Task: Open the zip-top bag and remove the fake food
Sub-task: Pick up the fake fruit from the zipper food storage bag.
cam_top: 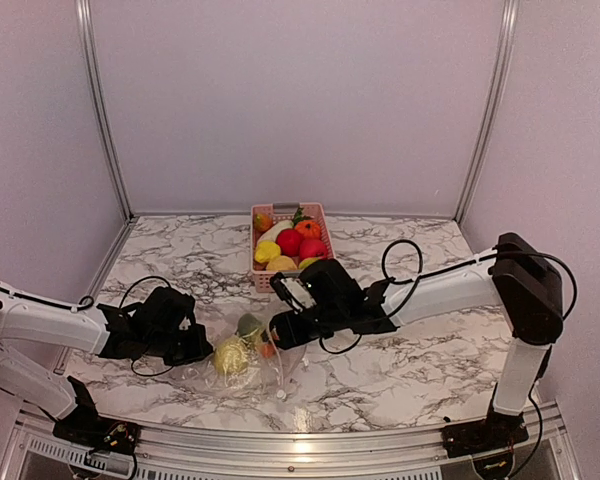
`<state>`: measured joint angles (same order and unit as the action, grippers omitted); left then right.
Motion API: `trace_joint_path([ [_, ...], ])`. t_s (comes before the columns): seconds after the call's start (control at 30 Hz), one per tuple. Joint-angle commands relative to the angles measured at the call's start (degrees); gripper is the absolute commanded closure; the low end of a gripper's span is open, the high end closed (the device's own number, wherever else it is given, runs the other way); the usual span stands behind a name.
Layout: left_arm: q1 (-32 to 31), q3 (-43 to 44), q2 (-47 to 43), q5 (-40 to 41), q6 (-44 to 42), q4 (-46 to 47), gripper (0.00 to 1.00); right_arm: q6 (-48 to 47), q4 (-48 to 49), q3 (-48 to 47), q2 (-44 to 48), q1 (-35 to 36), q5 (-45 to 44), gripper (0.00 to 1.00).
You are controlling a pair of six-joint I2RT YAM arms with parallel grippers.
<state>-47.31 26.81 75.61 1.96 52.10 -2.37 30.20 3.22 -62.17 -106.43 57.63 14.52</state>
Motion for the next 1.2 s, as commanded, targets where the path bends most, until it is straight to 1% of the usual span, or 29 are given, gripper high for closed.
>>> trace_joint_path([
  [0.0,0.3,-0.8,1.1,0.1,-0.2,1.4,1.00,-1.3,1.2,-3.9,-2.7,1.2,0.3,0.46],
  [0.1,0.3,-0.8,1.6,0.0,-0.3,1.8,1.00,-1.9,0.2,-6.0,-4.7,1.6,-0.4,0.41],
  [0.23,0.4,-0.9,2.3,-0.2,-0.4,1.8,1.00,-2.8,-0.9,-8.4,-7.0,1.9,-2.5,0.31],
  [0.3,0.4,-0.9,2.7,-0.3,-0.5,3.6,1.00,-3.1,-1.4,-9.7,-8.1,2.1,-3.4,0.28],
  [0.43,0.4,-0.9,3.4,-0.7,-0.6,4.3,1.00,-3.2,-2.4,-11.9,-10.3,2.6,-4.1,0.27],
  [0.53,0.4,-0.9,3.9,-1.0,-0.6,4.8,1.00,-3.7,-5.6,-13.8,-11.9,3.2,-5.9,0.27],
  [0.8,0.4,-0.7,4.6,-1.3,-0.6,5.4,1.00,-3.9,-9.1,-16.2,-14.2,4.1,-10.5,0.26],
  [0.9,0.4,-0.7,4.7,-1.1,-0.5,5.4,1.00,-3.6,-9.3,-16.4,-14.7,4.2,-10.7,0.30],
  [1.07,0.6,-1.4,4.4,0.8,0.4,4.1,1.00,-3.5,-9.4,-15.8,-12.9,4.2,-10.3,0.51],
  [1.1,0.9,-1.9,4.3,1.1,0.7,4.1,1.00,-3.6,-9.4,-15.5,-12.1,4.2,-10.0,0.53],
  [1.17,1.7,-2.7,3.8,1.5,1.0,4.1,1.00,-3.7,-9.7,-14.9,-10.3,4.1,-9.5,0.55],
])
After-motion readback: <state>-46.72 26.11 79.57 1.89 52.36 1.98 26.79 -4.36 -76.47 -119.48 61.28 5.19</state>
